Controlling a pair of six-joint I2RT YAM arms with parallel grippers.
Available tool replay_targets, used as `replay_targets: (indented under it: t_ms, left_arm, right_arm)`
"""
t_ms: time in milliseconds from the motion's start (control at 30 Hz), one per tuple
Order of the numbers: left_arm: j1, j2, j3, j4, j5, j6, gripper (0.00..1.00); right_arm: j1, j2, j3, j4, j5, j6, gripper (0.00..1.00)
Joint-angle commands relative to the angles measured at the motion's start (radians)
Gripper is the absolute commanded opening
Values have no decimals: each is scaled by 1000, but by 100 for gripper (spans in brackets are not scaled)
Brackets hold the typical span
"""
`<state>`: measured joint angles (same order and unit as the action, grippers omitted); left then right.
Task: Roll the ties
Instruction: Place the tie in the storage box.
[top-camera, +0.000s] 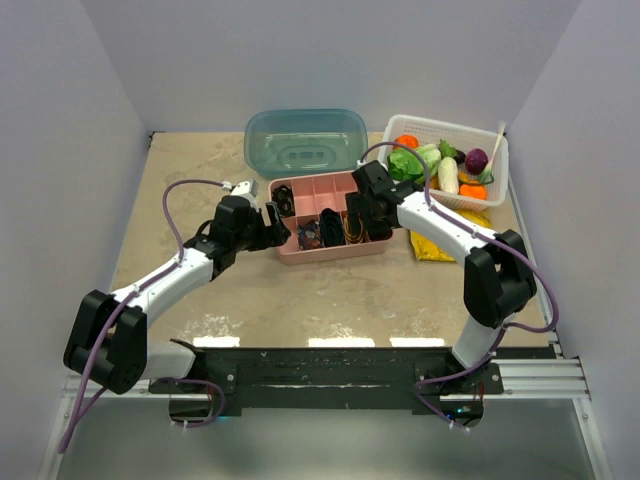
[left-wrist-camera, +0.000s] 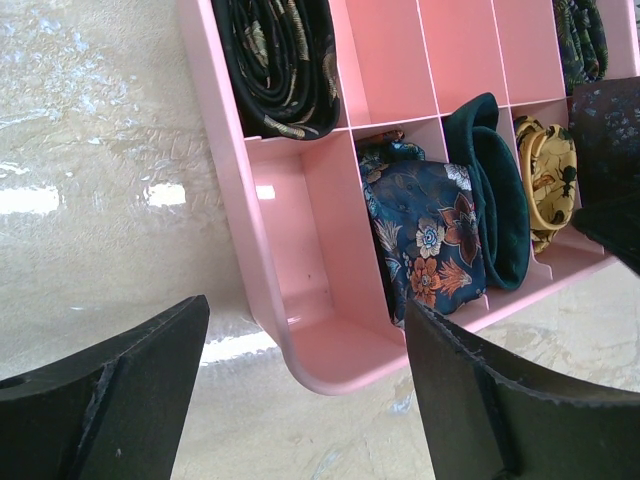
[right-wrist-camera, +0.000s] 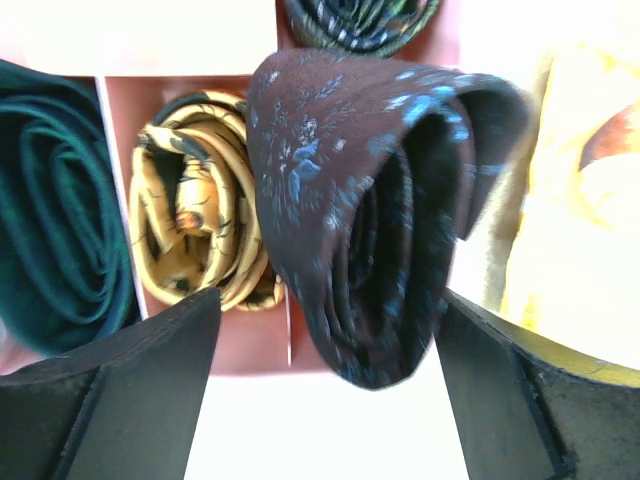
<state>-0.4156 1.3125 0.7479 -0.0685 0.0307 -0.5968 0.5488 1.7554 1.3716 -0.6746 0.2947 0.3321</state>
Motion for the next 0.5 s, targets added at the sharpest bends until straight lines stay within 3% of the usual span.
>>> replay_targets:
  t_ms: [0,467]
  left_arm:
    - [-3,-29,-4,49,9,29,84]
    - [-3,-29,-7,50,11,35,84]
  right_arm:
    - [-9,-79,81,-45,20,-10,91]
    - [-10,-16,135,-2,142,-47,89]
